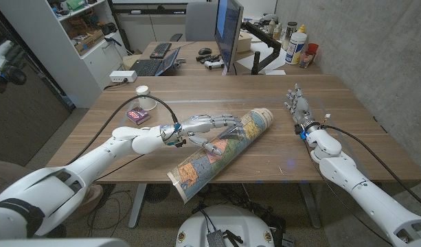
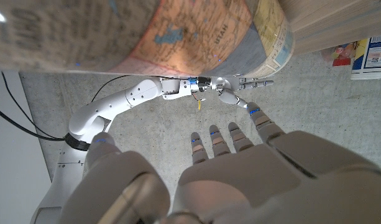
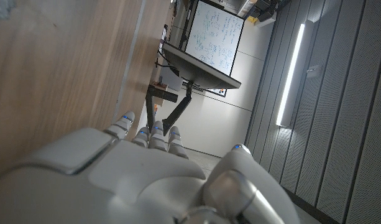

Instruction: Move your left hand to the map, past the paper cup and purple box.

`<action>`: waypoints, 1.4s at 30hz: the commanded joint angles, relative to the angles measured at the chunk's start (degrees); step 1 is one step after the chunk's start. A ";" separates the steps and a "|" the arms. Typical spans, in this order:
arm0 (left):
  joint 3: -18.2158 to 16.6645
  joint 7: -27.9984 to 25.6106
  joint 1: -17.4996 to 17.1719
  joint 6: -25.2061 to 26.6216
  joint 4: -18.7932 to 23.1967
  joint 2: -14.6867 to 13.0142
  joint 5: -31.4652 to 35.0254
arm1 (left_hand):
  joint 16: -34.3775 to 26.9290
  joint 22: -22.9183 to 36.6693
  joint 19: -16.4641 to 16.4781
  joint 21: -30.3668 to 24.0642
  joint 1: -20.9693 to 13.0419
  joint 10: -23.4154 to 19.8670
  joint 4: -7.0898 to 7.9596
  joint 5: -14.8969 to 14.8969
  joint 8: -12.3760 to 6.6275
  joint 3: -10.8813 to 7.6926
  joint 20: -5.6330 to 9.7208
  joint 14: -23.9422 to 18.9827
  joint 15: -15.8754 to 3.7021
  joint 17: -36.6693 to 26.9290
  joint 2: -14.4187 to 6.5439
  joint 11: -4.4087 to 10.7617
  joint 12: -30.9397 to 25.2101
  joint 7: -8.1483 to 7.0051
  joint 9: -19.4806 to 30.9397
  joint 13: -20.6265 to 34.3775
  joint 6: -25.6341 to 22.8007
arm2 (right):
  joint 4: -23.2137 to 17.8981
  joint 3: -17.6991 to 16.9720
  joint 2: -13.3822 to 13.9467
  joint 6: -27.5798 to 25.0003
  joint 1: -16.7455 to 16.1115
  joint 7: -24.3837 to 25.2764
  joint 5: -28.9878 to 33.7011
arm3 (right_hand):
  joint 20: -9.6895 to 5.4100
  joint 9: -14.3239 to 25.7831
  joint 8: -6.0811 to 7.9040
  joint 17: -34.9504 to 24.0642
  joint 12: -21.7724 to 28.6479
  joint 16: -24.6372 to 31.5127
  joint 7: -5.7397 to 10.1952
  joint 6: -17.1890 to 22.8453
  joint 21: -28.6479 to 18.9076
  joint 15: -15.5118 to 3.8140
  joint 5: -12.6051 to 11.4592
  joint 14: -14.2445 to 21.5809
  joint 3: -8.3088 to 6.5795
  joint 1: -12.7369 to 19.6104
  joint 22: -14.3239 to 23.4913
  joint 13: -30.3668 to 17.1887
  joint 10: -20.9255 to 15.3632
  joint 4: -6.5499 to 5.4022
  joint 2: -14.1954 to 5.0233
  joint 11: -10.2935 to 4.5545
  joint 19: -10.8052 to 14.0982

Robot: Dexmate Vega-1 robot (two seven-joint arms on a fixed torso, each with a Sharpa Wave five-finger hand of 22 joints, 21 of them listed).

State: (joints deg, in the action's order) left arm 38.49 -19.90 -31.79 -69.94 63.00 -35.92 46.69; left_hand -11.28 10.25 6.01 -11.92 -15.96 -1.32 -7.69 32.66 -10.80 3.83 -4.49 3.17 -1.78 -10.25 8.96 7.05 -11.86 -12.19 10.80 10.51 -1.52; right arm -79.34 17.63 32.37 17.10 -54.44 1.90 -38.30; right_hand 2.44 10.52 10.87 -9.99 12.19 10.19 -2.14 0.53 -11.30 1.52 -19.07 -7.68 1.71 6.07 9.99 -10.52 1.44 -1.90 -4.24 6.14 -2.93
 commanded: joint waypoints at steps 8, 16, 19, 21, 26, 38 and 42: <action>4.44 -5.79 2.37 1.37 -0.98 -1.66 3.46 | -0.21 0.23 0.29 -0.16 -0.63 0.05 -0.25 0.77 0.10 0.59 0.15 -0.29 -2.02 -0.27 0.09 0.19 0.02 -0.25 0.13 0.35 0.89 | -0.44 0.04 -0.18 0.16 -0.32 0.66 0.21 | 0.16 0.09 0.26 -0.21 0.02 0.21 -0.33 0.25 0.17 0.02 -0.32 -0.59 0.15 0.29 0.25 -0.14 0.06 0.26 -0.42 -0.13 -0.55; 6.00 -8.36 3.25 1.94 -0.68 -2.42 5.57 | -0.13 0.24 0.34 -0.11 -0.78 0.28 -0.23 0.99 0.42 0.79 0.31 -0.28 -2.12 -0.28 -0.02 0.19 0.15 -0.28 0.13 0.35 2.16 | -0.60 0.06 -0.17 -0.03 -0.12 0.81 0.31 | 0.14 0.09 0.26 -0.21 0.04 0.21 -0.34 0.29 0.16 0.11 -0.31 -0.62 0.16 0.28 0.25 -0.14 0.01 0.27 -0.45 -0.08 -0.54; 6.61 -10.39 3.73 2.20 -0.36 -2.71 7.54 | -0.11 0.24 0.29 -0.08 -0.82 0.31 -0.22 1.06 0.40 0.85 0.27 -0.30 -2.10 -0.28 -0.06 0.30 0.17 -0.32 0.13 0.35 2.30 | -0.48 0.07 -0.21 0.06 -0.04 0.73 0.32 | 0.13 0.09 0.28 -0.21 0.02 0.20 -0.40 0.37 0.15 0.08 -0.31 -0.64 0.16 0.28 0.25 -0.14 0.08 0.28 -0.45 -0.14 -0.53; 7.08 -11.77 3.98 2.46 0.01 -2.95 8.69 | -0.09 0.24 0.34 -0.08 -0.87 0.31 -0.22 1.11 0.37 0.89 0.31 -0.29 -2.09 -0.28 -0.08 0.24 0.17 -0.34 0.14 0.36 2.35 | -0.40 0.04 -0.21 0.17 -0.04 0.72 0.35 | 0.12 0.09 0.27 -0.21 0.03 0.21 -0.38 0.35 0.15 0.05 -0.31 -0.62 0.16 0.28 0.25 -0.14 0.06 0.28 -0.46 -0.11 -0.52; 8.50 -15.15 4.58 3.61 1.32 -3.76 11.50 | -0.06 0.24 0.27 -0.02 -1.00 0.12 -0.22 1.28 0.20 0.97 0.32 -0.30 -2.08 -0.28 -0.16 0.24 0.11 -0.35 0.15 0.36 2.22 | -0.42 -0.25 -0.24 0.27 -0.17 0.70 -0.03 | 0.13 0.09 0.27 -0.21 0.02 0.21 -0.41 0.39 0.15 0.05 -0.31 -0.64 0.17 0.27 0.25 -0.14 0.08 0.29 -0.46 -0.15 -0.54; 12.59 -17.88 6.58 5.48 1.69 -4.76 12.79 | -0.03 0.24 0.22 0.04 -1.20 -0.05 -0.21 1.57 -0.14 1.11 0.34 -0.38 -2.18 -0.29 -0.32 0.32 0.07 -0.34 0.17 0.36 1.72 | 0.27 -0.57 -0.36 0.74 -0.32 0.26 -0.54 | 0.15 0.09 0.27 -0.21 0.01 0.24 -0.43 0.46 0.15 -0.02 -0.30 -0.58 0.20 0.25 0.25 -0.14 0.14 0.31 -0.47 -0.26 -0.54; 12.98 -17.27 6.71 5.33 1.61 -4.85 11.41 | 0.00 0.25 0.28 0.03 -1.26 -0.02 -0.20 1.65 -0.21 1.16 0.38 -0.35 -2.16 -0.29 -0.36 0.25 0.09 -0.35 0.17 0.36 1.64 | 0.67 -0.43 -0.37 0.91 -0.20 -0.03 -0.39 | 0.12 0.09 0.25 -0.21 0.06 0.23 -0.42 0.43 0.14 -0.03 -0.29 -0.62 0.21 0.24 0.25 -0.14 0.02 0.31 -0.48 -0.12 -0.53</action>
State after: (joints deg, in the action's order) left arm 49.22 -36.32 -26.10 -65.38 64.47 -40.15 58.92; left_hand -11.28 10.25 6.01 -11.92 -16.48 -1.31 -7.67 33.95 -10.58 4.76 -4.50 2.85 -2.08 -10.25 8.43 7.04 -11.86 -12.41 10.79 10.81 0.31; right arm -79.40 17.30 32.13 17.54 -54.64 2.36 -38.43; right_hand 2.45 10.52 10.87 -9.99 12.19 10.19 -2.46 0.83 -11.30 1.53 -19.07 -7.68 1.71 6.07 9.99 -10.52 1.44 -1.90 -4.25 6.14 -2.93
